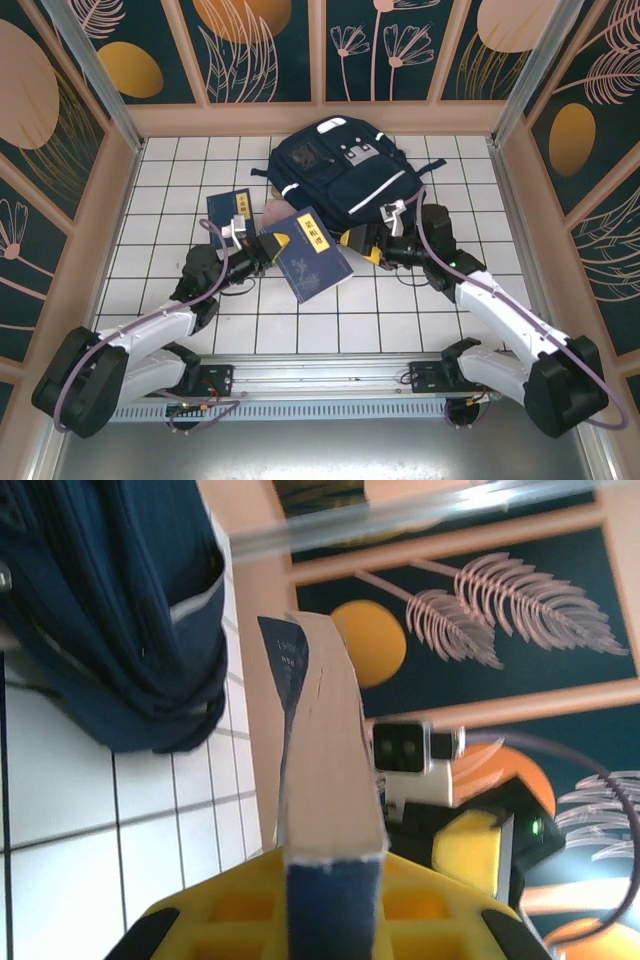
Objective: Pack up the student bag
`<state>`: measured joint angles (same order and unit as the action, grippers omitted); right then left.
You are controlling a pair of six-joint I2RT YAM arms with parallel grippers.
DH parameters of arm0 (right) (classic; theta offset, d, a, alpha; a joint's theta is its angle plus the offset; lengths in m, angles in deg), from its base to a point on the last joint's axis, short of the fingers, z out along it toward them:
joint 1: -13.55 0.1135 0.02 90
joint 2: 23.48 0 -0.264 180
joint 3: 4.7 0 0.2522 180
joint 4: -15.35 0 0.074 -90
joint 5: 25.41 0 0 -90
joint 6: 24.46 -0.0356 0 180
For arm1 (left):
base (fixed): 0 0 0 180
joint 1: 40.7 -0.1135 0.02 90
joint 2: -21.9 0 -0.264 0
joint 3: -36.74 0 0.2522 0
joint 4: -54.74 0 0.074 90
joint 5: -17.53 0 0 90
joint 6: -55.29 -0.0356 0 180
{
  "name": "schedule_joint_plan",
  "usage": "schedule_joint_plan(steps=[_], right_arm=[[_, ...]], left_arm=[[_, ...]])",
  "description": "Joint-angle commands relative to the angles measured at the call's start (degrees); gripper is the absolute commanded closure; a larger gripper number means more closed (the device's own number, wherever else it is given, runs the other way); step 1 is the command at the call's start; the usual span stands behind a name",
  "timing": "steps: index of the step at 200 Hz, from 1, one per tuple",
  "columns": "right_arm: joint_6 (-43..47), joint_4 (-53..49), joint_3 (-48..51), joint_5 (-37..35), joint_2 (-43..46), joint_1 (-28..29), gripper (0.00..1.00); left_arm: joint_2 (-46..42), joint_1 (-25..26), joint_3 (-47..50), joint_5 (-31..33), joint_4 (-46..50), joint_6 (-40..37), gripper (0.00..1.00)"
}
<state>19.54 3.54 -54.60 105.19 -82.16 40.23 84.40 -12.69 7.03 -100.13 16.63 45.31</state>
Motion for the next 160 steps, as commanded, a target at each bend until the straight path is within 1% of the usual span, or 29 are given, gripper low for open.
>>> schedule_joint_plan(steps=[1,21,36,41,72,90,116,160], right_arm=[[-7.77,5.23,3.84,-5.42,3.65,0.20,0.01],[-14.96,13.52,7.66,-7.17,6.17,2.21,0.01],[-19.44,20.54,10.24,-9.72,7.23,4.33,0.01],[-20.64,22.74,10.91,-10.57,7.14,6.08,0.01],[-25.36,36.88,12.94,-14.15,4.83,11.85,0.01],[-25.02,39.12,11.92,-16.34,2.76,14.19,0.01],[-25.20,43.08,10.31,-16.52,-1.59,15.79,0.01],[-25.01,44.90,8.37,-17.37,-7.10,18.06,0.01]], left_arm=[[-3.27,-0.32,1.21,11.69,-2.68,2.02,1.00],[-2.95,-0.32,0.62,15.71,-5.10,4.39,1.00],[-1.63,-0.32,-0.32,17.16,-7.13,6.16,1.00],[-1.10,-0.37,-0.68,17.42,-7.57,6.63,1.00],[2.25,-0.32,-2.37,19.26,-9.01,9.35,1.00],[4.27,-0.15,-3.59,18.94,-11.07,10.83,1.00],[5.77,1.09,-5.56,19.32,-10.94,11.20,1.00],[5.96,2.05,-6.79,20.41,-11.12,11.29,1.00]])
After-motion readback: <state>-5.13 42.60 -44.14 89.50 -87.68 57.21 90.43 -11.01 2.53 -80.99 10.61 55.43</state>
